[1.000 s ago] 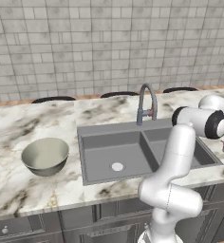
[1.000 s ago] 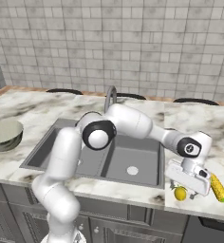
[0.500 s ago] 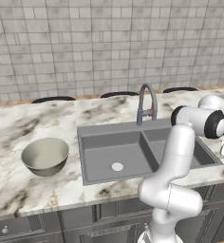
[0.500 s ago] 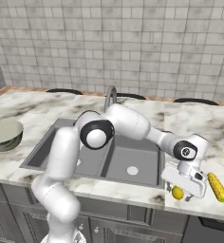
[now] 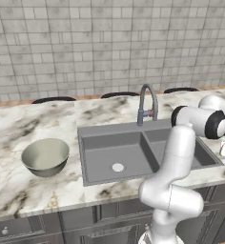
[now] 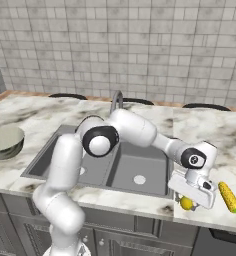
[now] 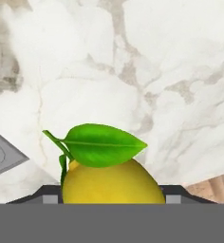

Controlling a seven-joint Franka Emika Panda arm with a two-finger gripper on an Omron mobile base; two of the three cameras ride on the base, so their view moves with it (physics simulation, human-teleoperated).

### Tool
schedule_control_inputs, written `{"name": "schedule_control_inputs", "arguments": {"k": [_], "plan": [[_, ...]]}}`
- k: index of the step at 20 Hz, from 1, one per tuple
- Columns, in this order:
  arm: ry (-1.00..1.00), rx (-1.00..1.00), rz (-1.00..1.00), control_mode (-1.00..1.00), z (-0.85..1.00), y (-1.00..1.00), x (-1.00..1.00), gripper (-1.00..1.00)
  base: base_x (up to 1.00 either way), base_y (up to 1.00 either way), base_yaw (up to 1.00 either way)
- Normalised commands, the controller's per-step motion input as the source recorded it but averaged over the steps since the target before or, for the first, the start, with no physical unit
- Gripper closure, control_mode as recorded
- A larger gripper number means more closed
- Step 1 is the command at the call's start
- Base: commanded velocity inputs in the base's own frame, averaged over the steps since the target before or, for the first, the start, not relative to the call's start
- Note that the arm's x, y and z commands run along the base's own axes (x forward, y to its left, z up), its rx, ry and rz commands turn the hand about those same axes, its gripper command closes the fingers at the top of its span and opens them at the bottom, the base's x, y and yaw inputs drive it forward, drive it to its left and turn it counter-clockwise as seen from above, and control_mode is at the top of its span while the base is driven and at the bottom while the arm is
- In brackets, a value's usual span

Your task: There is a mixed pile of frozen fruits and vegetables on the counter. Locate all the frozen vegetables and place the items in a bowl on the counter. Take all the frozen fruits and defrost them in a running sink.

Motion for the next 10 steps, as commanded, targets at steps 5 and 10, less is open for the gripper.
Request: {"name": "schedule_control_inputs", "arguments": {"k": [5,10], "plan": [[-0.02,0.03,0.01,-1.00,0.66,0.52,-0.26,1.00,0.00,0.00,0.00],[0.01,-0.04,0.23,-1.00,0.84,0.75,0.00,1.00,0.00,0.00,0.00]]}}
